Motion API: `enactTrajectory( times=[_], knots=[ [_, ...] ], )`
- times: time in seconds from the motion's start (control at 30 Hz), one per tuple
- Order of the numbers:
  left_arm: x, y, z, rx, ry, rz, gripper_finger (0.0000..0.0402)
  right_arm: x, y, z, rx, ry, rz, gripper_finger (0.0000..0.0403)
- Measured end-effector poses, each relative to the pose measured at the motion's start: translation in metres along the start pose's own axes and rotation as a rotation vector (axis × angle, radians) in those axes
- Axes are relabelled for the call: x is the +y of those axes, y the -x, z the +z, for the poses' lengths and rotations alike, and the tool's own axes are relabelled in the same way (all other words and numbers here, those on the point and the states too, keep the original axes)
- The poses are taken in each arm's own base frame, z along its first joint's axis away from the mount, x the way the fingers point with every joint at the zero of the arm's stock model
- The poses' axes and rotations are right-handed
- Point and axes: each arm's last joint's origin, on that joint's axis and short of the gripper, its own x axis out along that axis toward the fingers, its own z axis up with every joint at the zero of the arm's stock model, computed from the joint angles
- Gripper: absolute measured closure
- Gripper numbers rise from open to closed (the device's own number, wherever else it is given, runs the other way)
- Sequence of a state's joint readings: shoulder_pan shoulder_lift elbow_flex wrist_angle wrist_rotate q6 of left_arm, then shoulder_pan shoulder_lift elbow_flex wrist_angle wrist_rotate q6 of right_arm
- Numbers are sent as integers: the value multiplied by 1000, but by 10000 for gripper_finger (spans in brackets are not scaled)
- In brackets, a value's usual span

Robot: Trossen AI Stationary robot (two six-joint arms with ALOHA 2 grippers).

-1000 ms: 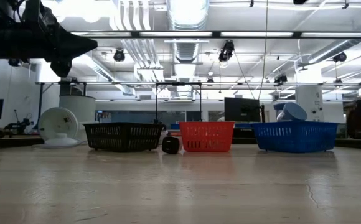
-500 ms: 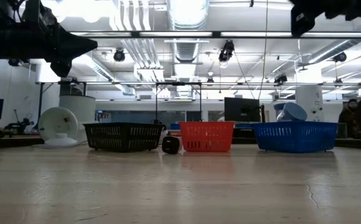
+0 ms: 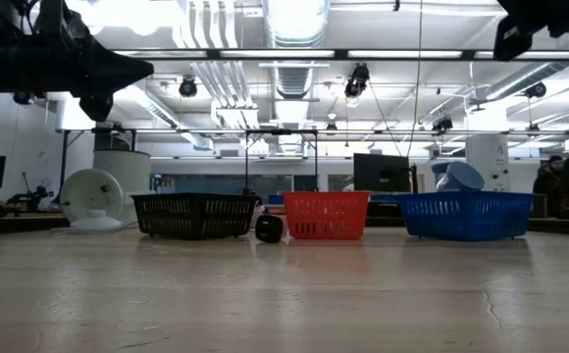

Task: Pick & Place Office items
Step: Put the white charger adapter into the red basket

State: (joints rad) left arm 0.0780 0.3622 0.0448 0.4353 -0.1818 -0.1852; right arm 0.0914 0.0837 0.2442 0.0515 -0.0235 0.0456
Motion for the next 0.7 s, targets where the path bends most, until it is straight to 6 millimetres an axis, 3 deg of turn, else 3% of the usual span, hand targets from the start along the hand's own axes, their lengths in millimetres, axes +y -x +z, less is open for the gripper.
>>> enactTrajectory(
  times=[0.2,0.37,0.7],
  knots=[
    [0,0,-3,33,53,1,396,-1,5,-35,100,6,-4,349],
    [1,0,-3,29,47,11,396,-2,4,-51,138,-14,-10,350],
    [1,0,-2,17,24,36,396,-4,2,-66,134,-7,-34,350]
  ],
)
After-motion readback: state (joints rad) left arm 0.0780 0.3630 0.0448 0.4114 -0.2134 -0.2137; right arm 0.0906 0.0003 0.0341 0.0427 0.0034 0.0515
